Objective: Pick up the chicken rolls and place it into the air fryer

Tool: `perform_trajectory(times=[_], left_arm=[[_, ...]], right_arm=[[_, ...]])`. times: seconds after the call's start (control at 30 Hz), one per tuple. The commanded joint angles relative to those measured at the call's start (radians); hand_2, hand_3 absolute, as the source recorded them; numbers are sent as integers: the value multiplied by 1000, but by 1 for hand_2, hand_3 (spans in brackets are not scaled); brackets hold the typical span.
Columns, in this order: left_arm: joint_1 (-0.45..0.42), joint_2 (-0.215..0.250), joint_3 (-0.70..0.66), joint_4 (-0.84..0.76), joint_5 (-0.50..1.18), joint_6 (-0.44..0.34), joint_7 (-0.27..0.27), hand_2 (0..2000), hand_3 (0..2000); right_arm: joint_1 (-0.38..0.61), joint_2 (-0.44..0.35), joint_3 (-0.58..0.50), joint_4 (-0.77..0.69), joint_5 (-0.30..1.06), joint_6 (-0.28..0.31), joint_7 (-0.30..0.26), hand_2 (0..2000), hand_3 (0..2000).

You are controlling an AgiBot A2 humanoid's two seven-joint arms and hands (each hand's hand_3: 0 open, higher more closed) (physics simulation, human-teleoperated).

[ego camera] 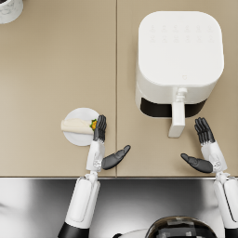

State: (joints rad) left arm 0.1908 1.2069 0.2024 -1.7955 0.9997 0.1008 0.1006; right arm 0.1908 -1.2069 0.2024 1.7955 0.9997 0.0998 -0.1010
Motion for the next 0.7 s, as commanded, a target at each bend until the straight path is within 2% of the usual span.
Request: perform_trajectory(times=[0.03,0.7], left_arm=[[0,0,0,0,0,0,0,0,0],[0,0,0,0,0,0,0,0,0]], right_arm=[[0,0,0,0,0,0,0,0,0],[0,0,0,0,0,0,0,0,0]])
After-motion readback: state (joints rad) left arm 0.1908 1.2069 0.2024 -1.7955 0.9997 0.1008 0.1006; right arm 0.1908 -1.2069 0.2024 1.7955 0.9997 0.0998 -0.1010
